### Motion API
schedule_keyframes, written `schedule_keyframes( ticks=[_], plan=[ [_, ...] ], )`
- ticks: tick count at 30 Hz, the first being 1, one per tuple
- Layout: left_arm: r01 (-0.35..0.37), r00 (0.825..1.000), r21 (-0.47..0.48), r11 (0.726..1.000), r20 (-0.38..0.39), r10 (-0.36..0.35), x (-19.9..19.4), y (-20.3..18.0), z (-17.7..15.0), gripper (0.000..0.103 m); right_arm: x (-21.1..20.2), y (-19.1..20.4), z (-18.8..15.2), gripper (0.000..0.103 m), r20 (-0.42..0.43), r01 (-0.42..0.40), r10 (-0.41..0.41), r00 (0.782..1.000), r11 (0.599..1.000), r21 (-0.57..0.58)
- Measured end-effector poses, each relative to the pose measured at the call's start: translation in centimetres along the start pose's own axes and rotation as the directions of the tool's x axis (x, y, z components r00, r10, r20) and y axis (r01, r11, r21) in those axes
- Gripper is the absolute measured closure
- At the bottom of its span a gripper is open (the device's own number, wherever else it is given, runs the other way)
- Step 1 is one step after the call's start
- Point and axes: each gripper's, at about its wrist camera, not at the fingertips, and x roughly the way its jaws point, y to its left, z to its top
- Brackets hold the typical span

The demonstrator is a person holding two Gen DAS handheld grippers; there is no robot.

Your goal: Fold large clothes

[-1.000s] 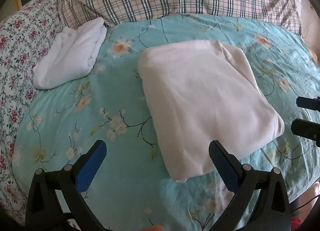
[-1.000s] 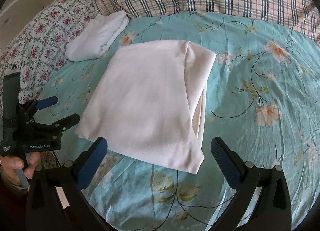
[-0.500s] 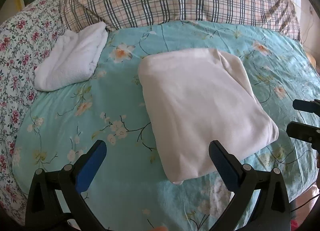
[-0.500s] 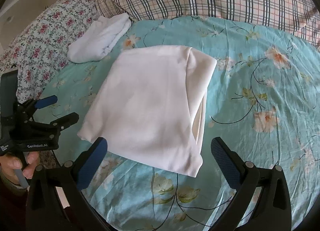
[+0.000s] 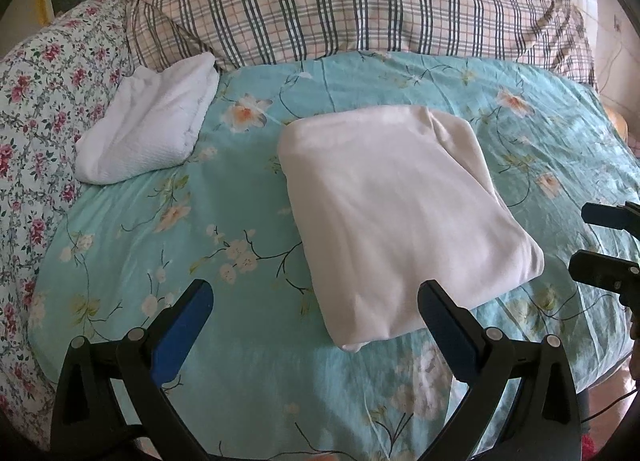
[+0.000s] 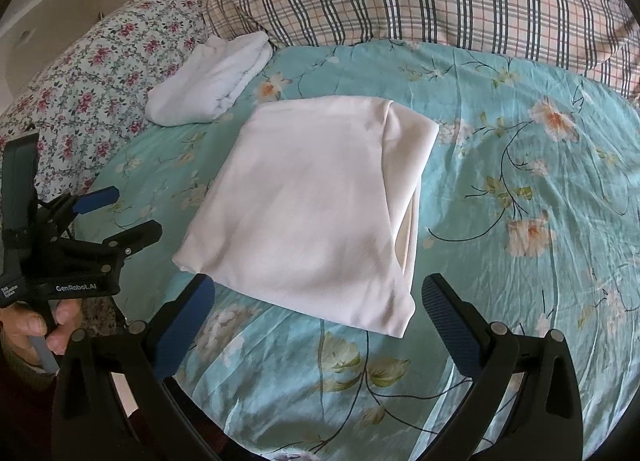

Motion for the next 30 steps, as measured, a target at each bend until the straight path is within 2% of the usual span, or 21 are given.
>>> schedule_keyframes(
  ticks=[30],
  plan=[
    [-0.009, 1.000, 0.009, 1.000, 0.012, 0.009, -0.83, -0.21, -0.13, 0.001, -0.28, 0.55, -0.10, 0.000, 0.006, 0.006, -0.006, 1.000, 1.000, 0.000]
  ],
)
